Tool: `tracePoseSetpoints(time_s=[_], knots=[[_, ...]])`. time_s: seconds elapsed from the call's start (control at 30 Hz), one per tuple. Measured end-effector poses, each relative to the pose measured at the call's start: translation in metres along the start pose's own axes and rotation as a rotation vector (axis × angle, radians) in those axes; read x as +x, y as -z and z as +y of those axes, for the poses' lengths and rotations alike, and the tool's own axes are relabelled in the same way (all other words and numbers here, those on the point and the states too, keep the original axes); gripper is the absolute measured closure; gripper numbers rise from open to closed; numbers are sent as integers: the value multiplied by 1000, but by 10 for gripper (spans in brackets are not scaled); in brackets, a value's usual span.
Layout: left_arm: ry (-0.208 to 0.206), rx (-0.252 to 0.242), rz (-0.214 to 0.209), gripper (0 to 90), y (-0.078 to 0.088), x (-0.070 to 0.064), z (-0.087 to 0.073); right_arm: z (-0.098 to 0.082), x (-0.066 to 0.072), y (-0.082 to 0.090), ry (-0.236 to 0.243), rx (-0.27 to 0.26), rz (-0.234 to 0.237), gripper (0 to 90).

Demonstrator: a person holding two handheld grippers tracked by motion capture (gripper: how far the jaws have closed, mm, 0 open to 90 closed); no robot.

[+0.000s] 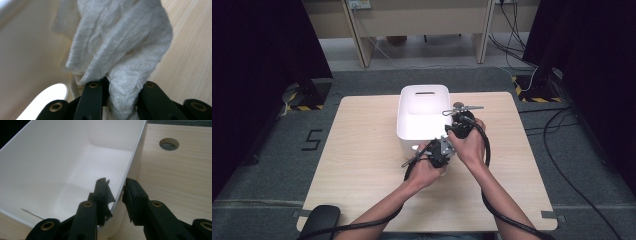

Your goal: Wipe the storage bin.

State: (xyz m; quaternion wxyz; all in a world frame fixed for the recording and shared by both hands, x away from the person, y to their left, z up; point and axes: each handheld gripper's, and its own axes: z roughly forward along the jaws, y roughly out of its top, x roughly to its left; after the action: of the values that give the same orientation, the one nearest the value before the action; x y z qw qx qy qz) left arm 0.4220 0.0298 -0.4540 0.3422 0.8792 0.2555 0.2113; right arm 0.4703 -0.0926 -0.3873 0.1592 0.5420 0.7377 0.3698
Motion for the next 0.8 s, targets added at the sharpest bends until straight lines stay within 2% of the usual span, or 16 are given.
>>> tracePoseSetpoints(time_s=[0.8], knots=[[-14, 4, 0, 785, 6, 1, 4, 0, 0, 0, 8, 0, -2, 716]])
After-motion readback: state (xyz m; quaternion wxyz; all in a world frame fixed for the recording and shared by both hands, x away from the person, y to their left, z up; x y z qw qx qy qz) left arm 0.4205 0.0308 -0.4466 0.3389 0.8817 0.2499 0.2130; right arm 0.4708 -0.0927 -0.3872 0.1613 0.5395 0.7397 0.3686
